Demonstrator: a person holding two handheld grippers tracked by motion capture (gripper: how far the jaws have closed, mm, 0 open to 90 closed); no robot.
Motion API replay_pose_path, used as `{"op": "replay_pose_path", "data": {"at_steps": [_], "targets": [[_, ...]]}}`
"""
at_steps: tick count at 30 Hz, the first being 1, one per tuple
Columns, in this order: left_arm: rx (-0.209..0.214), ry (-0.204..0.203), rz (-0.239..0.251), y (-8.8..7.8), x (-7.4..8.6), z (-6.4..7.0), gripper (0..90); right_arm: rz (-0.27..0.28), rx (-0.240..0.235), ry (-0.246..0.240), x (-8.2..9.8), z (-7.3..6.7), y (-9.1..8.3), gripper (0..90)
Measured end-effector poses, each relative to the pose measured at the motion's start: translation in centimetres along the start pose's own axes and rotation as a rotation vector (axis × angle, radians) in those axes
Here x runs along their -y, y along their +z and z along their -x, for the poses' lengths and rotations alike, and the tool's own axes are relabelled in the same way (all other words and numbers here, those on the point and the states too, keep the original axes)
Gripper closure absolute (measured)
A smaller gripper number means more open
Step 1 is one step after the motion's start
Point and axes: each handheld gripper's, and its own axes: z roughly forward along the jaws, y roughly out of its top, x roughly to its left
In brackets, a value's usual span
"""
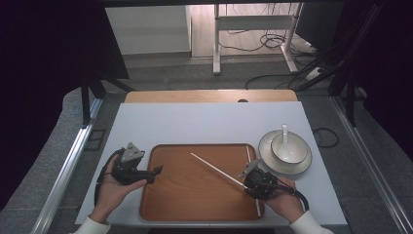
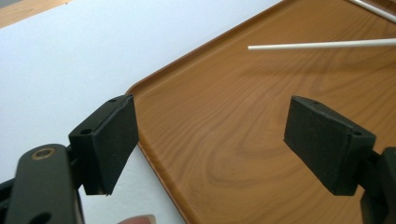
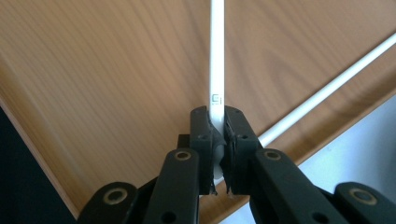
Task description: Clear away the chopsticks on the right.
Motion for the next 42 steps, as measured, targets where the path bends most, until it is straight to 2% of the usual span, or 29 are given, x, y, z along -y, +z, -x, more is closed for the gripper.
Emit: {"op": "replay_pose_path", "data": {"at_steps": [6, 15, 21, 23, 26, 28, 29, 30, 32, 33, 34, 36, 38, 39, 40, 41, 42], "targets": [[0.001, 0.0, -0.001, 0.1, 0.0, 0.0, 17.7, -0.038, -0.019, -0.015, 0.1, -0.4, 0.7, 83.1], [0.002, 0.003, -0.008, 0.2, 0.0, 0.1, 17.7, -0.042, -0.023, -0.031, 0.1, -0.5, 0.8, 82.1], [-0.002, 0.0, -0.012, 0.2, 0.1, 0.0, 17.8, -0.04, -0.026, -0.023, 0.1, -0.4, 0.8, 81.1], [-0.002, 0.0, -0.013, 0.2, 0.1, 0.0, 17.8, -0.039, -0.024, -0.025, 0.1, -0.4, 0.8, 80.3], [-0.003, -0.001, -0.013, 0.2, 0.1, 0.0, 17.8, -0.036, -0.015, -0.042, 0.1, -0.4, 0.8, 73.5], [-0.003, 0.001, -0.011, 0.1, 0.1, 0.0, 17.8, -0.018, -0.015, -0.059, 0.1, -0.5, 0.6, 68.3], [-0.004, 0.0, -0.01, 0.1, 0.0, 0.0, 17.9, 0.017, -0.018, -0.065, 0.0, -0.5, 0.1, 61.8], [-0.005, 0.0, -0.009, 0.0, 0.0, 0.0, 17.9, 0.017, -0.018, -0.065, 0.0, -0.5, 0.1, 61.8], [-0.007, 0.002, -0.011, 0.0, 0.0, -0.1, 17.9, 0.069, 0.011, -0.053, -0.3, -0.4, -0.8, 53.2], [-0.008, 0.001, -0.012, 0.0, 0.0, -0.1, 17.8, 0.116, 0.04, -0.034, -1.0, -0.1, -1.7, 48.3], [-0.008, 0.001, -0.012, 0.0, 0.0, -0.1, 17.9, 0.141, 0.05, -0.028, -1.5, 0.1, -2.0, 45.9], [-0.007, 0.002, -0.011, 0.0, -0.1, -0.1, 17.9, 0.187, 0.052, -0.017, -2.6, 0.2, -2.5, 45.3], [-0.007, 0.003, -0.01, 0.0, -0.1, -0.1, 17.9, 0.223, 0.022, -0.011, -4.0, 0.3, -2.5, 47.7], [-0.007, 0.003, -0.01, 0.0, -0.1, -0.1, 17.9, 0.223, 0.022, -0.011, -4.0, 0.3, -2.5, 47.7], [-0.007, 0.003, -0.009, 0.0, -0.1, -0.1, 17.9, 0.227, 0.002, -0.013, -4.8, 0.2, -2.3, 49.4], [-0.007, 0.0, -0.006, -0.1, -0.1, -0.1, 17.9, 0.226, -0.014, -0.015, -5.5, 0.1, -1.9, 50.0], [-0.007, -0.002, -0.003, -0.1, -0.1, -0.1, 17.9, 0.219, -0.039, -0.02, -7.1, -0.1, -1.0, 53.7]]}}
